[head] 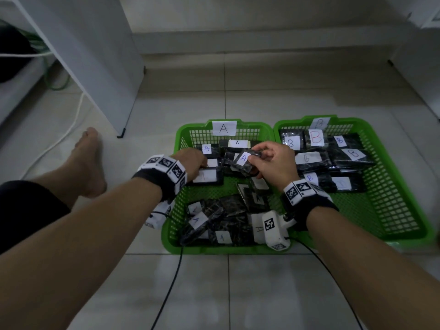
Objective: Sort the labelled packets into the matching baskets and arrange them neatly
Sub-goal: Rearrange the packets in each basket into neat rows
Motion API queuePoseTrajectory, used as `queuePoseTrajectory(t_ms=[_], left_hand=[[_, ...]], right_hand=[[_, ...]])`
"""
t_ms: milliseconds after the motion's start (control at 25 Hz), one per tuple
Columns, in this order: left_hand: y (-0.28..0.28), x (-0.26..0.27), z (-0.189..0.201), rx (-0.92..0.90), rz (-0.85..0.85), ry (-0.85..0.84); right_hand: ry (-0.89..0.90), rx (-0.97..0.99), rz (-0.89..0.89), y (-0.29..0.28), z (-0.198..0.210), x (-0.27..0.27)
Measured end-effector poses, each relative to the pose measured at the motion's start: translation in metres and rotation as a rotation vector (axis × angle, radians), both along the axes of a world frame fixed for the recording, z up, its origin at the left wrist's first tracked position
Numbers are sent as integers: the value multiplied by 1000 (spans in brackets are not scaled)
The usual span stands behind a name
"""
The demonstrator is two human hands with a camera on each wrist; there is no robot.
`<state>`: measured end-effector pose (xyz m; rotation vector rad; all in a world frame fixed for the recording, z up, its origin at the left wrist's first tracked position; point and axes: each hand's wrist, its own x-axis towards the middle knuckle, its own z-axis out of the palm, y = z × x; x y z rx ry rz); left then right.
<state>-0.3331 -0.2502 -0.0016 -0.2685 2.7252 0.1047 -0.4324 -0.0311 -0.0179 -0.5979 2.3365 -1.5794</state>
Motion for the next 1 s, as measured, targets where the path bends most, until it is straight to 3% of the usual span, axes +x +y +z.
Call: queuePoseTrajectory(t_ms=[360,560,680,840,1000], left_hand=[[-7,-18,20,-6,82,-40],[4,-10,-6,-20,91,-49],[1,-9,-6,-1,108,40],[7,-11,-2,-41,38,-84],[20,-13,-5,-98,73,31]], right_hand=[[3,18,6,0,3,0],[22,42,-4,0,7,4],[-12,32,-13,-2,7,5],[-36,33,-20,-2,8,4],[-100,23,-34,-3,12,4]])
